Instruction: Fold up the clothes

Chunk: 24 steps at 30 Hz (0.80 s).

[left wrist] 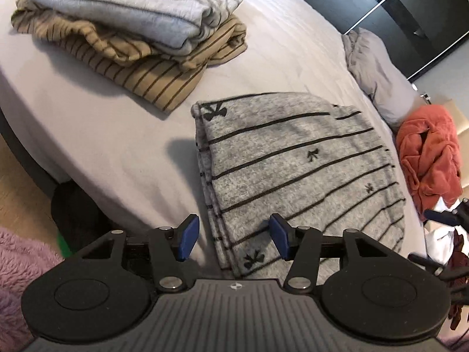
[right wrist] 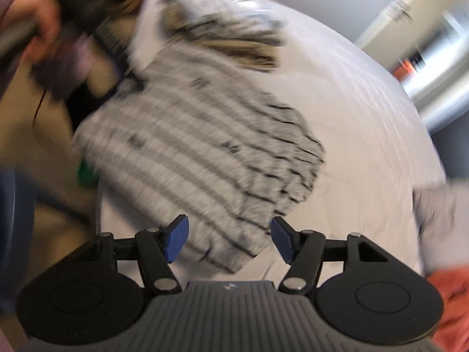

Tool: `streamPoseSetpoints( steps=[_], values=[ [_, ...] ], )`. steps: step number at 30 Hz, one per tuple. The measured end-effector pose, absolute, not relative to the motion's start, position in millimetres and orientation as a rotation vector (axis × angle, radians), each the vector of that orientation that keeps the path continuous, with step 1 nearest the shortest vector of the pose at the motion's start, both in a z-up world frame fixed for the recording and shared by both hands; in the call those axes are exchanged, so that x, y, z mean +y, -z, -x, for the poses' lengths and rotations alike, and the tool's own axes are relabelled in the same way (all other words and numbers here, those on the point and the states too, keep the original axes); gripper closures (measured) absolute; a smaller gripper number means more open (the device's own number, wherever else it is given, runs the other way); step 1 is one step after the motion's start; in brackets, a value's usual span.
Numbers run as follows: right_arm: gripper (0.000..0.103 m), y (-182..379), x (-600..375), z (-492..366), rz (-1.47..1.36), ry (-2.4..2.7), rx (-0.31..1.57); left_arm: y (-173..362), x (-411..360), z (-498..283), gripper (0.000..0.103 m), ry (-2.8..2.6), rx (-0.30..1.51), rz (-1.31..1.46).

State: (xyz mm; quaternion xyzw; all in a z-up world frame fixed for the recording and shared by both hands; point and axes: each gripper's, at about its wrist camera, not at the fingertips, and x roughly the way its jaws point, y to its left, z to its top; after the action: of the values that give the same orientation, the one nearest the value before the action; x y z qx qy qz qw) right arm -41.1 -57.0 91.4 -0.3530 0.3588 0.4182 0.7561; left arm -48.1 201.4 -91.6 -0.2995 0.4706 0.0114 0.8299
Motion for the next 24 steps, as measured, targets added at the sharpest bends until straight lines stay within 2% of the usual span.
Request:
streamPoseSetpoints(
  steps=[5, 8, 11, 24],
  values=[
    [0.035, -73.8, -79.3, 8.1, 0.431, -0.808, 0.904, 98.9, 200.4, 40.8, 0.053, -0.007, 0.985, 0.666],
    [0.035, -65.4, -97.8, -21.3, 0.183, -0.743, 0.992, 98.3, 196.3, 36.8, 0.060, 0.024, 0.967, 0.667],
    [0.035, -56.1, -114.3, -45.8, 0.010, -0.683, 1.047, 98.3, 190.9, 30.9, 0.061, 0.053, 0.953, 0.664],
    [0.034, 13.0, -106.4, -103.1, -0.284, -0.665, 1.231, 116.5, 188.8, 8.5, 0.059, 0.094, 0.931, 0.755]
  ],
)
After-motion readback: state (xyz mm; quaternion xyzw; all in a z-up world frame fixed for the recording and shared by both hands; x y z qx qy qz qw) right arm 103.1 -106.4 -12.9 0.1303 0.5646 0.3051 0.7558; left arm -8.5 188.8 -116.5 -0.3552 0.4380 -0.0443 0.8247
